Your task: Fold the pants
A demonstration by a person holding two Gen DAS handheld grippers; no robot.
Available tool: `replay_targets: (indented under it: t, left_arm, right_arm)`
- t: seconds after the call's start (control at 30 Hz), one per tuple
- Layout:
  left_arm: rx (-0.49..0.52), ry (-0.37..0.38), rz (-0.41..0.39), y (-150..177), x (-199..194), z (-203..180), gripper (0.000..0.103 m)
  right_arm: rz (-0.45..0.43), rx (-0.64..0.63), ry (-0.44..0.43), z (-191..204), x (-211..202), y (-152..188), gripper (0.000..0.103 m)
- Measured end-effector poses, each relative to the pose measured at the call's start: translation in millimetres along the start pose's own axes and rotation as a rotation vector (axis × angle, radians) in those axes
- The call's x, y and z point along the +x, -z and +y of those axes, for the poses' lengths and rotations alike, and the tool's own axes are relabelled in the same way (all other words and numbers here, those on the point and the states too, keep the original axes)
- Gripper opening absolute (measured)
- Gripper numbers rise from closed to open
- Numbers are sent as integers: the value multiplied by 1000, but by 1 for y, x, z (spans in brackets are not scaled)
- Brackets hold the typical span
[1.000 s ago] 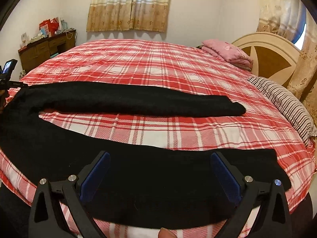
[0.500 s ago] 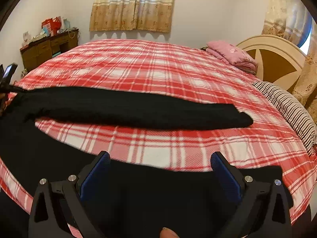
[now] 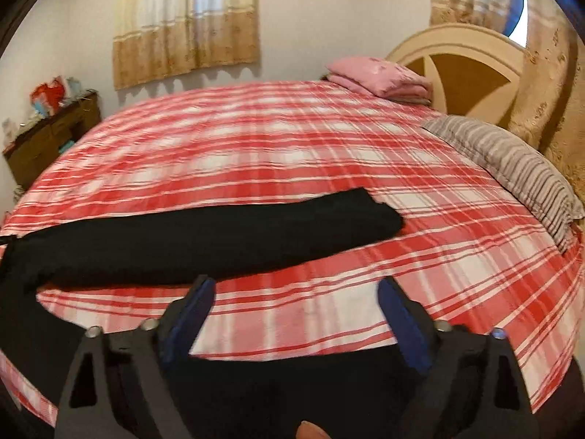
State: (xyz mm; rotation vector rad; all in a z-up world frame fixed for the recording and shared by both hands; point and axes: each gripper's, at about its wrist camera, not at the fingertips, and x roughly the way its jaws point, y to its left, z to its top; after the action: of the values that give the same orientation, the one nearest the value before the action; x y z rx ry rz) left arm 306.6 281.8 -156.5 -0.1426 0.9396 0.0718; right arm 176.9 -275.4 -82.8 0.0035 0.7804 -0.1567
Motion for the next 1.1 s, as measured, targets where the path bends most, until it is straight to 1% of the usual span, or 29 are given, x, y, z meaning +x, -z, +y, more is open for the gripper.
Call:
replay_targets:
  t: [0.07, 0.13, 0.23, 0.3, 0.33, 0.4, 0.5, 0.6, 0.73, 0.87, 0.93, 0.97, 1.03, 1.07, 1.1]
  left_arm:
    - [9, 0, -4, 1, 0, -2, 21]
    - [25, 0, -10, 1, 0, -6, 16]
    - [34, -9, -13, 1, 2, -9, 16]
    - [36, -10, -12, 1, 4, -9, 15]
    - [33, 4, -19, 2, 4, -9, 15]
    - [23, 10, -16, 3, 6, -7, 15]
    - [6, 13, -12, 3, 8, -5, 15]
    - [4, 8, -13, 4, 9, -6, 15]
    - [8, -7, -13, 4, 11, -8, 15]
    - [14, -21, -14, 3, 14, -10, 15]
    - [17, -26, -15, 4, 14, -11, 15]
    - [17, -28, -16, 4, 14, -11, 15]
    - [21, -31, -14, 4, 14, -11, 15]
    - [22, -32, -14, 3, 15, -12, 15]
    - [23, -31, -13, 3, 15, -12, 15]
  right_arm:
    - [22, 23, 23, -19, 10, -12, 83]
    - [36, 66, 55, -46, 20, -27, 83]
    - [57, 109, 81, -73, 37, -45, 83]
    - [69, 120, 115, -87, 54, -56, 82]
    - [81, 121, 124, -91, 63, -61, 82]
    - [112, 134, 120, -100, 85, -70, 82]
    - [145, 126, 107, -104, 115, -81, 80]
    - [175, 138, 65, -103, 141, -90, 78]
    - [205, 118, 49, -97, 170, -100, 78]
    - [236, 91, 82, -96, 198, -105, 78]
    - [265, 105, 72, -100, 211, -103, 74]
    - [282, 123, 48, -103, 217, -102, 69]
    - [287, 131, 37, -102, 222, -99, 68]
    - [284, 112, 37, -99, 221, -99, 65]
    - [280, 95, 25, -96, 220, -99, 54]
